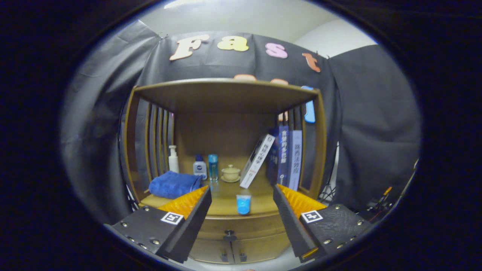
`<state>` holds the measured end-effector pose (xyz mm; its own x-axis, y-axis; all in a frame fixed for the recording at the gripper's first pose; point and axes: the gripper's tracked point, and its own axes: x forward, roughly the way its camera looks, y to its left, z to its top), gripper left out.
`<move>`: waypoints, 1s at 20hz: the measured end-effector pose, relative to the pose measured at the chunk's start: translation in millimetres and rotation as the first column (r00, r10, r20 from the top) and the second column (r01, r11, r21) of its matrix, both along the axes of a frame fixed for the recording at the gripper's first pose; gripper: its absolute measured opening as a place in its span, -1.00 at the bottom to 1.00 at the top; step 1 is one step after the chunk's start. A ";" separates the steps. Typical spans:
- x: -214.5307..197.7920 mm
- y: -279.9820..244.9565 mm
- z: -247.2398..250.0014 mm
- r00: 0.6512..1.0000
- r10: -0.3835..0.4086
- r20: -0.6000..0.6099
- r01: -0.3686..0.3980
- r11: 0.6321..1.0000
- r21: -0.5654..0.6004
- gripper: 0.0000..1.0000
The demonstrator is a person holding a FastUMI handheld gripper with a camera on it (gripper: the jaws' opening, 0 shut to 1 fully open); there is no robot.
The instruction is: Pull open the drawer, take out the items inside it, and place them on the countertop above the cabinet.
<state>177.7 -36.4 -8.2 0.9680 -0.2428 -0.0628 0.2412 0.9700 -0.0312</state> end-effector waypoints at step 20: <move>-145.2 -63.4 77.8 0.978 -0.157 0.134 0.170 0.981 -0.090 0.92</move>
